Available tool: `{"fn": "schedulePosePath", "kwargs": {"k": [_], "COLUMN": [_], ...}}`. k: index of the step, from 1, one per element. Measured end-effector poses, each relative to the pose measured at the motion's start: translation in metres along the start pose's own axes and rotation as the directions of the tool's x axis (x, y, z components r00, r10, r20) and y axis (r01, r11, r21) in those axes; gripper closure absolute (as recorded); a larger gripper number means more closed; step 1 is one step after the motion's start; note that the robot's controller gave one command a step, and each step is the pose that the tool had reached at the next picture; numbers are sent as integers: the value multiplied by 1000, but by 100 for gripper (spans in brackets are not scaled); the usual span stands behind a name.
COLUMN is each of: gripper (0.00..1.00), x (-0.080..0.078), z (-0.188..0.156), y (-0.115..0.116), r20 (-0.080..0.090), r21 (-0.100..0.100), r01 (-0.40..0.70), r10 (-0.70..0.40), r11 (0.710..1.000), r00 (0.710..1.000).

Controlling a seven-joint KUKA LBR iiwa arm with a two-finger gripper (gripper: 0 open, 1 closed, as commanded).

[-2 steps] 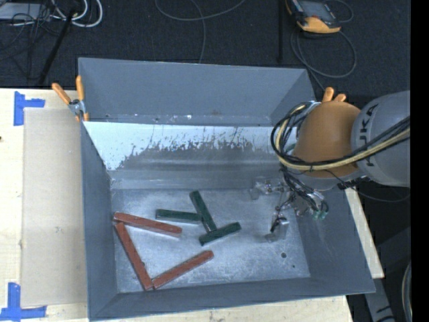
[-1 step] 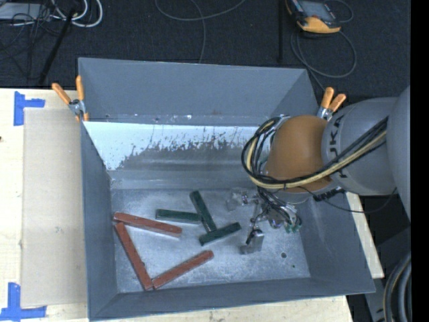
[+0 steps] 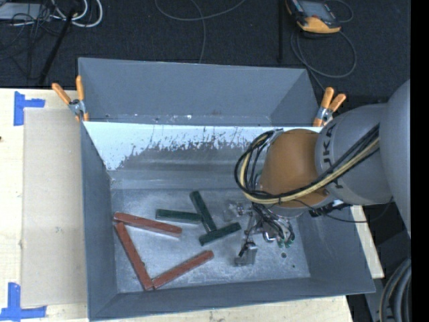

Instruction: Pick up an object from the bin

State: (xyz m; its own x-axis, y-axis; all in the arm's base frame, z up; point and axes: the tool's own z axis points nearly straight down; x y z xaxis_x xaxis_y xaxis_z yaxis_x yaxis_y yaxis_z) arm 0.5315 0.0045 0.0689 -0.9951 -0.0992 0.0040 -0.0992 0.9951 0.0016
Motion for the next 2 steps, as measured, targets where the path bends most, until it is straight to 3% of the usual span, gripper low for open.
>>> {"fn": "schedulePosePath", "kwargs": {"k": [1,2], "gripper": [100,0], "x": [-1,-1], "z": [-1,0], "y": [0,0], "r20": [4,3], "r21": [1,1], "r01": [5,7], "r10": [-5,-7], "r11": [1000,1000], "r00": [1000,1000]}}
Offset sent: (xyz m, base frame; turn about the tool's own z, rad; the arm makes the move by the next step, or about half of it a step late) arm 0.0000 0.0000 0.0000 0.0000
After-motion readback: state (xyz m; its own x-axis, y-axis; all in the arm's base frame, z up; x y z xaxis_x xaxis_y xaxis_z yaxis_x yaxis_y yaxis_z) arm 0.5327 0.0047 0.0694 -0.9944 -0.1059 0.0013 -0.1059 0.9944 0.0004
